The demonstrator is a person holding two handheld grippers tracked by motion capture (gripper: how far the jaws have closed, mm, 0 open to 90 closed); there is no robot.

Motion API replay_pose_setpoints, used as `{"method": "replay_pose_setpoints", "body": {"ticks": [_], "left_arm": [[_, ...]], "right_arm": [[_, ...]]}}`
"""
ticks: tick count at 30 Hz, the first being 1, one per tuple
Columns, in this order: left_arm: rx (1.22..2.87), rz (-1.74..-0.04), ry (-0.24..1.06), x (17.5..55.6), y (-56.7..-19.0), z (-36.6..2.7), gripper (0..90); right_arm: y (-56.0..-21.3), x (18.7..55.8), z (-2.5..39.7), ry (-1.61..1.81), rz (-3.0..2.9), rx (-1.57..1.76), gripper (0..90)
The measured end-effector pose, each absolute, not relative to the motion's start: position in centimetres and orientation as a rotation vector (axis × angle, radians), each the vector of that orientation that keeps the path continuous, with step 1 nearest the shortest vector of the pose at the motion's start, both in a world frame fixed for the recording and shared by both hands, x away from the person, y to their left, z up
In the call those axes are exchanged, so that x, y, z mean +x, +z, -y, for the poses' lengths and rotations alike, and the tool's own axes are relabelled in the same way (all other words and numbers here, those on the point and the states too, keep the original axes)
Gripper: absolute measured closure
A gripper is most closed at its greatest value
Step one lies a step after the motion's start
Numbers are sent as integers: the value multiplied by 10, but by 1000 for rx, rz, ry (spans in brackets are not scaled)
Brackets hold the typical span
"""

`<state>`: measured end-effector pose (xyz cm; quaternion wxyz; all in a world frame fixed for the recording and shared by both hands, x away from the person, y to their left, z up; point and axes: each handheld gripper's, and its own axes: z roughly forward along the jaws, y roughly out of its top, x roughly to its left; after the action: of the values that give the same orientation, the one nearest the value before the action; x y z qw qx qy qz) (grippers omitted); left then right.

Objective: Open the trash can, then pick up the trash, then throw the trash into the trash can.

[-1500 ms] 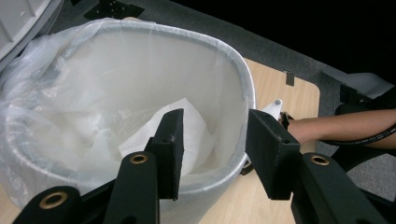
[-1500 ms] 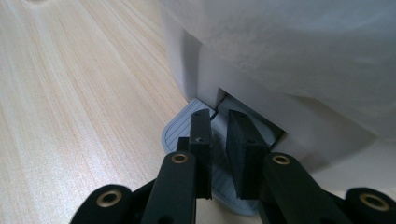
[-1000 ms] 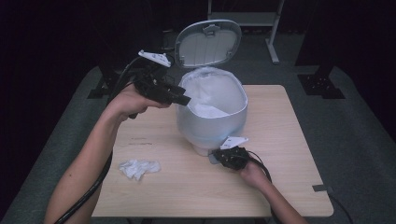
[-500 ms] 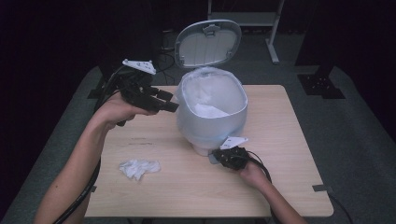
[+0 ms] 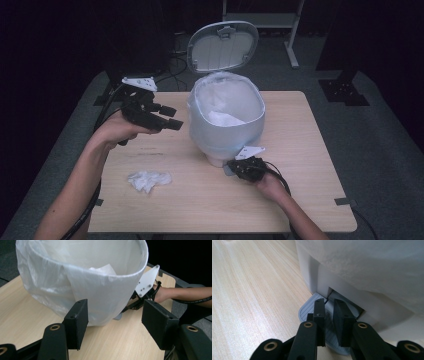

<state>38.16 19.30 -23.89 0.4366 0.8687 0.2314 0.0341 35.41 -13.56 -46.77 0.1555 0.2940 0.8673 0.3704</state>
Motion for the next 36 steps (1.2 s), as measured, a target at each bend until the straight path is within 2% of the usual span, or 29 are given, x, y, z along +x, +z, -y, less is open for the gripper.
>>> {"method": "replay_pose_setpoints", "body": {"ticks": [8,20,36], "left_arm": [[2158,-601,80,378,-253,-208,362],[2156,-629,113,373,-264,-221,291],[2127,-685,95,368,-294,-244,284]], "right_arm": [[-467,354,135,1054,-2490,845,797],[-467,354,134,1055,-2492,853,797],[-466,354,133,1044,-2489,850,797]]}}
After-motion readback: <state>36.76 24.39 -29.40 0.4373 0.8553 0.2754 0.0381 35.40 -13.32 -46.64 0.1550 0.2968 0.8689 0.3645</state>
